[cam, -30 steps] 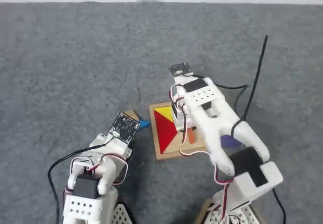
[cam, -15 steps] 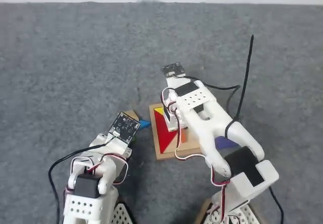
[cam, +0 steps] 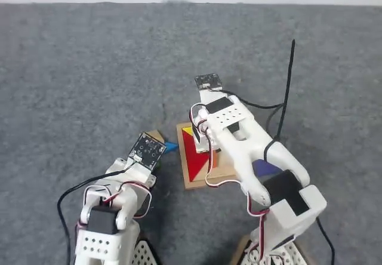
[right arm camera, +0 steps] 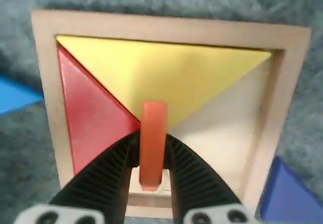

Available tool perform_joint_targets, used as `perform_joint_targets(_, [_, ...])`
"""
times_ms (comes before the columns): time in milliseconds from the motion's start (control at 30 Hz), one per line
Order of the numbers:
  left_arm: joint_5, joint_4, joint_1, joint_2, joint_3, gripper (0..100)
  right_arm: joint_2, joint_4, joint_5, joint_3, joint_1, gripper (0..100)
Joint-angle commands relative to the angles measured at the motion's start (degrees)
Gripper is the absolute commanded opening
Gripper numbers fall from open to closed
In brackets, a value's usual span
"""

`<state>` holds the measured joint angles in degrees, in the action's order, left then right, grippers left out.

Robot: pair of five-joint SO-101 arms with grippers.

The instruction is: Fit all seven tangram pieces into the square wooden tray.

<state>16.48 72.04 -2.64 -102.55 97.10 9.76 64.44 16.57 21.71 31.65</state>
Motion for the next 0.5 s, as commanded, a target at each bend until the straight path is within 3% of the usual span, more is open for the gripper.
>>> perform_joint_targets(0, [0.44,-0.09,0.35,-0.70,-0.66,10,0.13,-0.75,2.81,-2.55,0.13,1.2])
perform_joint_targets(467, [0.44,-0.09,0.35,-0.70,-0.66,10,-0.75,1.36,4.04,-3.16,-5.49,0.9])
